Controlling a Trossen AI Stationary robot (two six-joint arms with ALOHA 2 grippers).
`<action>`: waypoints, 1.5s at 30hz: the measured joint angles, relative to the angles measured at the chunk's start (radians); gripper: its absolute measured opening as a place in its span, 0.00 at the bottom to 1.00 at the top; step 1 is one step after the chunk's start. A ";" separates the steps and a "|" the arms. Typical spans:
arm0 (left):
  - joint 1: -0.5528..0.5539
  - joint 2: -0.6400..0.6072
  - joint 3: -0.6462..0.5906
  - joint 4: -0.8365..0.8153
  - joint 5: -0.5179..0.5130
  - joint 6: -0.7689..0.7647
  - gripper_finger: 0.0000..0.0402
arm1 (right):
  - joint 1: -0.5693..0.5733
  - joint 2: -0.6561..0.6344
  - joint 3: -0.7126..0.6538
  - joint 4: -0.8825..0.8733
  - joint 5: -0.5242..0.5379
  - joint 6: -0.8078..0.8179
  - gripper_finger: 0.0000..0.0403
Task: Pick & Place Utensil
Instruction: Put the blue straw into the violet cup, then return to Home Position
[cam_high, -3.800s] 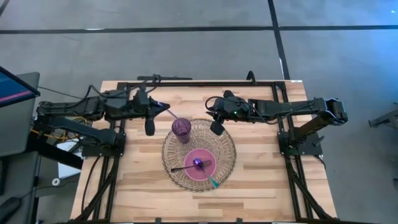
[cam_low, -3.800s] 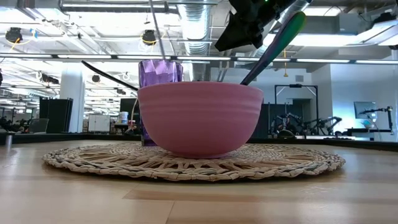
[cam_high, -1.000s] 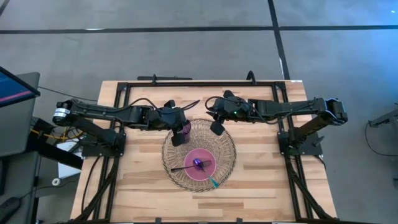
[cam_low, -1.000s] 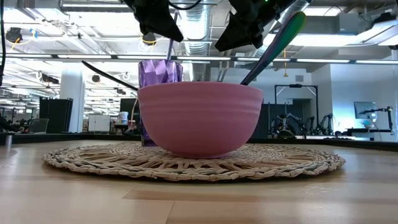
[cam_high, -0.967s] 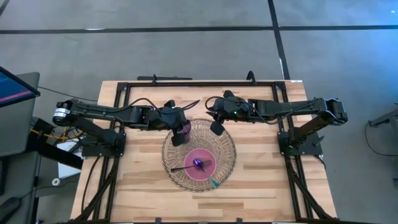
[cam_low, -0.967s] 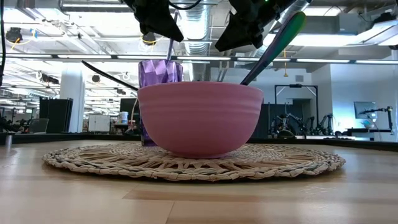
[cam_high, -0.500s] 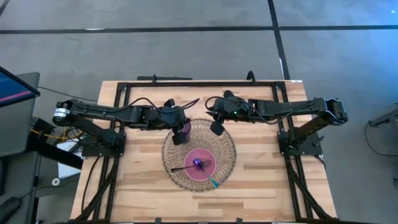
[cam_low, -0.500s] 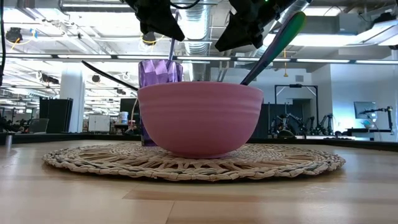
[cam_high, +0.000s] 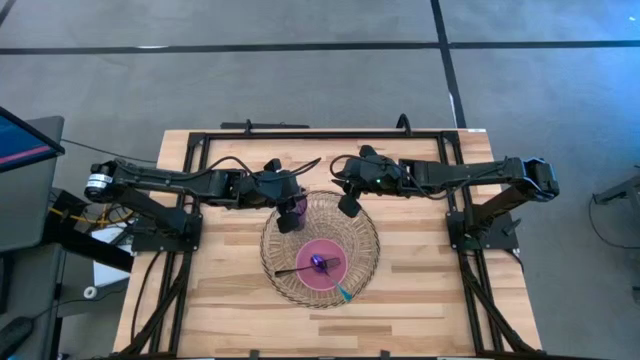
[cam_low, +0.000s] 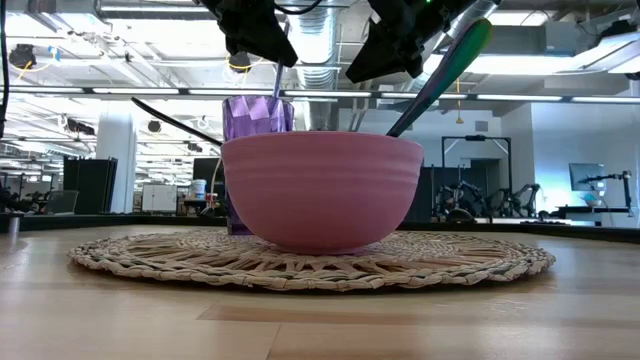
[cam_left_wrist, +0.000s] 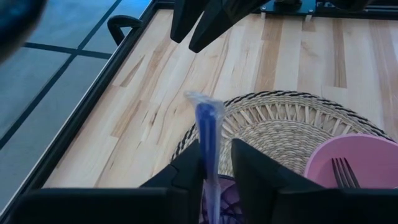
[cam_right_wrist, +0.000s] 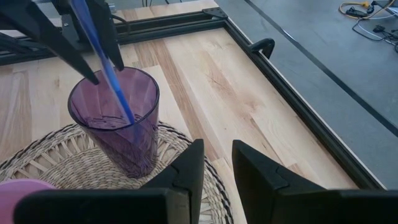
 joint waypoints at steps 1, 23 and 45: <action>0.000 0.000 0.000 0.000 0.000 0.000 0.21 | 0.000 0.000 0.000 0.000 0.000 0.000 0.19; 0.000 0.000 0.000 0.109 -0.008 0.083 0.22 | 0.000 0.000 0.000 0.000 0.000 0.000 0.19; -0.008 -0.070 -0.001 0.163 -0.050 0.218 0.22 | -0.005 0.000 0.000 0.013 0.001 0.000 0.19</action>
